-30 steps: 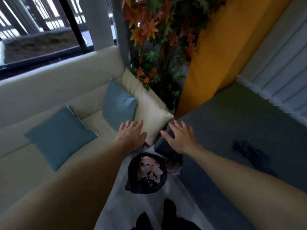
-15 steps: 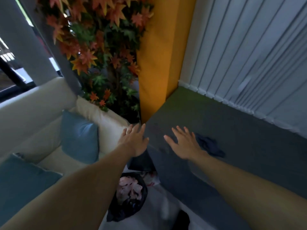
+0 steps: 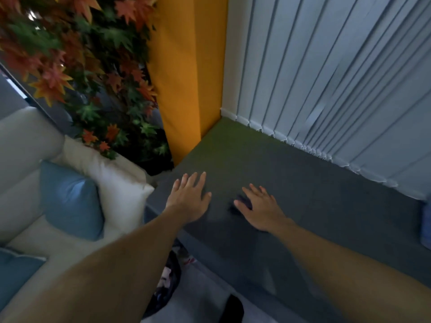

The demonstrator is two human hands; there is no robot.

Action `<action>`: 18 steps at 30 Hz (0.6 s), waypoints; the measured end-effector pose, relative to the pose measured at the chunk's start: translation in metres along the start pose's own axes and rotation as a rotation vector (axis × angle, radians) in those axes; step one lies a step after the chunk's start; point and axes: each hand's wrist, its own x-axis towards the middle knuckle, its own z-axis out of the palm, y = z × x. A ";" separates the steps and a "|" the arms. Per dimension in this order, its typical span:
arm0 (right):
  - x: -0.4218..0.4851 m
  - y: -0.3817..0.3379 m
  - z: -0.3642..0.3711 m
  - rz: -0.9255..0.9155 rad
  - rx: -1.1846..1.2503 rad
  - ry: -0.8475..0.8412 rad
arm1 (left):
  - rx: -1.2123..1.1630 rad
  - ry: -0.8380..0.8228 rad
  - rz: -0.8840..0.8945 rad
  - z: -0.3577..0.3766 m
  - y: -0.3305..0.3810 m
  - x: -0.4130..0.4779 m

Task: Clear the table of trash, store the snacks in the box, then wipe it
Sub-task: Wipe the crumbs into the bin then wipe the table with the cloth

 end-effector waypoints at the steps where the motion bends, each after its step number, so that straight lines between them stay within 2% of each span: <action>1: 0.005 0.008 0.005 -0.008 -0.008 -0.022 | -0.016 -0.004 -0.009 0.004 0.005 0.006; 5: 0.020 0.033 0.033 -0.030 -0.095 -0.119 | -0.031 -0.026 0.005 0.021 0.019 0.022; 7: 0.022 0.041 0.046 -0.041 -0.103 -0.102 | -0.032 -0.045 0.018 0.028 0.021 0.030; 13: 0.058 0.047 0.042 -0.089 0.095 0.072 | -0.017 -0.115 0.025 0.031 0.009 0.073; 18: 0.115 0.042 0.014 -0.091 0.273 0.310 | -0.025 -0.121 0.045 0.017 -0.003 0.126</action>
